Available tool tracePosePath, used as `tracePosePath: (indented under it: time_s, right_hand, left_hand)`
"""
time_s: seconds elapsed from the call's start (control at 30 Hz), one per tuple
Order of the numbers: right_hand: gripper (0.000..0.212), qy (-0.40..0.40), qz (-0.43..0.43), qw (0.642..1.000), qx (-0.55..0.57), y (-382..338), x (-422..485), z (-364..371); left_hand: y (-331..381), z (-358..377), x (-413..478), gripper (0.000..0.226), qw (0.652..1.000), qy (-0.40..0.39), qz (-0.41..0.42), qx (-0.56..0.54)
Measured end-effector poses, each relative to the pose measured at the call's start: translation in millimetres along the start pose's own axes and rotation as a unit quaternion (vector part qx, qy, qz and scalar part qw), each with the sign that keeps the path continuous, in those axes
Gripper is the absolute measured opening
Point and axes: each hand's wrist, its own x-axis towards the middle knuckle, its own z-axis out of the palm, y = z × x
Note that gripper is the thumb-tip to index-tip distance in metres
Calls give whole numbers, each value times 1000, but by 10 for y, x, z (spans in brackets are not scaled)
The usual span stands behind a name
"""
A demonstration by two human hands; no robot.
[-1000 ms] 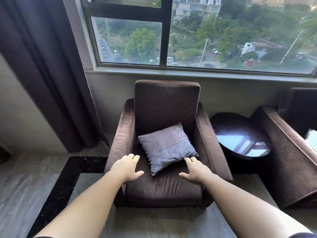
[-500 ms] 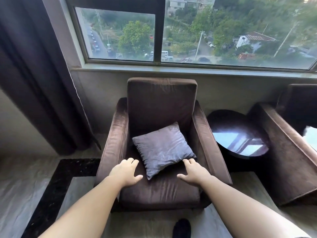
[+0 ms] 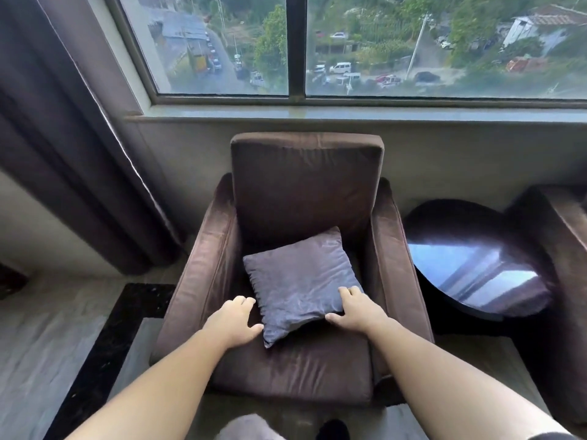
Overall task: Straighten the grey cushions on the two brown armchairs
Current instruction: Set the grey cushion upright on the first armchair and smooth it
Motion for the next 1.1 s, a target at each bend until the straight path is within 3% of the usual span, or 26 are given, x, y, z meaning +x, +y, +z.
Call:
tracePosePath:
  time_s: [0.27, 0.6, 0.77, 1.1]
  right_hand:
    - [75, -39, 12, 999, 9, 155, 341, 28]
    - [78, -57, 57, 995, 52, 186, 646, 161]
    - [73, -21, 65, 995, 68, 250, 940, 97]
    - [92, 5, 35, 999, 35, 753, 1823, 199]
  left_hand:
    - [90, -68, 535, 63, 999, -39, 9, 2]
    - [-76, -11, 1213, 72, 986, -49, 8, -160]
    - [-298, 205, 1453, 73, 979, -15, -13, -204]
    - [-421, 1057, 2448, 79, 963, -24, -22, -268]
